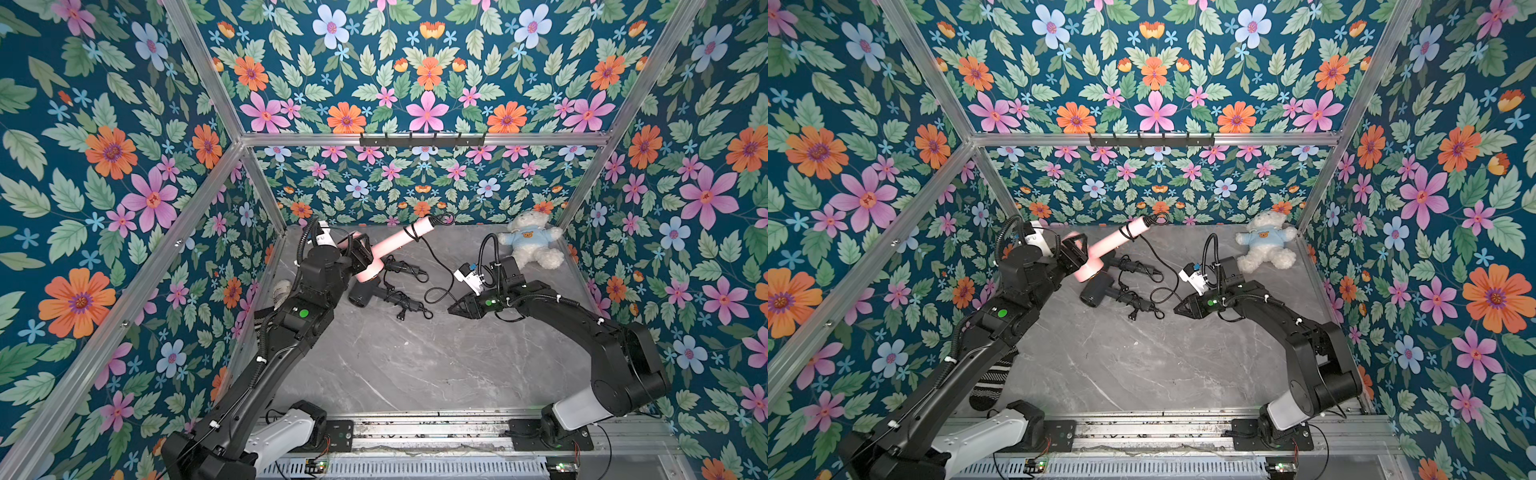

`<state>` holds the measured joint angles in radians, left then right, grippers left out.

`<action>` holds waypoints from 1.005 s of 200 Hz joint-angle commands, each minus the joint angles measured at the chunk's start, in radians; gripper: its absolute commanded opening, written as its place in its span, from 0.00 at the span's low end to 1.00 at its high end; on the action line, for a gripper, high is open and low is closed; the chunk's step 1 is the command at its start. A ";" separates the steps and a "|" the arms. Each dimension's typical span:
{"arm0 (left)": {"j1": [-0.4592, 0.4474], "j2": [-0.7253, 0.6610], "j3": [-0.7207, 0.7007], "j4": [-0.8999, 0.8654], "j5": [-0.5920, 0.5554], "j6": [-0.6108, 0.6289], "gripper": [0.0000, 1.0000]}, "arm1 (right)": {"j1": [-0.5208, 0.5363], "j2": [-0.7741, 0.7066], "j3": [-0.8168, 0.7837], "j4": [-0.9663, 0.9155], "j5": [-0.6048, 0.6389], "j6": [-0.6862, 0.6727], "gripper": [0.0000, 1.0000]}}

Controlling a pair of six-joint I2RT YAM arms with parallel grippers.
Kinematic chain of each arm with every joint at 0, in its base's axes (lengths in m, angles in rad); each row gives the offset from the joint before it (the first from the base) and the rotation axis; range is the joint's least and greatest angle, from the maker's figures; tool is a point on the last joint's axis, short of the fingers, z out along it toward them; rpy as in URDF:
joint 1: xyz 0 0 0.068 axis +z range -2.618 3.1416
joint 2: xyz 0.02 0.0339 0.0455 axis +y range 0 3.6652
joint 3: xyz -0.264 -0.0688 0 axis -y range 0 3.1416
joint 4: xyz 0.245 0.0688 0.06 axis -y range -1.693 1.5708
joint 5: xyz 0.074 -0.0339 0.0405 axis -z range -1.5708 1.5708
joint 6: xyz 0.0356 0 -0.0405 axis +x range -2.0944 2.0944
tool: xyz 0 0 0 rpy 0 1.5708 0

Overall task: Wrap the cord around the hair dryer
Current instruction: Wrap the power cord around the hair dryer.

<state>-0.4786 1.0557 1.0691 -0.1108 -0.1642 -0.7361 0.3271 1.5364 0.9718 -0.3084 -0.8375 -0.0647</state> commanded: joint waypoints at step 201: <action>-0.039 0.517 0.161 -0.086 0.027 0.407 0.00 | 0.346 0.051 0.863 -0.767 0.618 -0.261 0.00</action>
<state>-0.5041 1.5139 1.1728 -0.1471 -0.3710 -0.4580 0.6872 1.5295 1.7210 -1.0004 -0.2932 -0.2390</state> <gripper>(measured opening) 0.758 0.072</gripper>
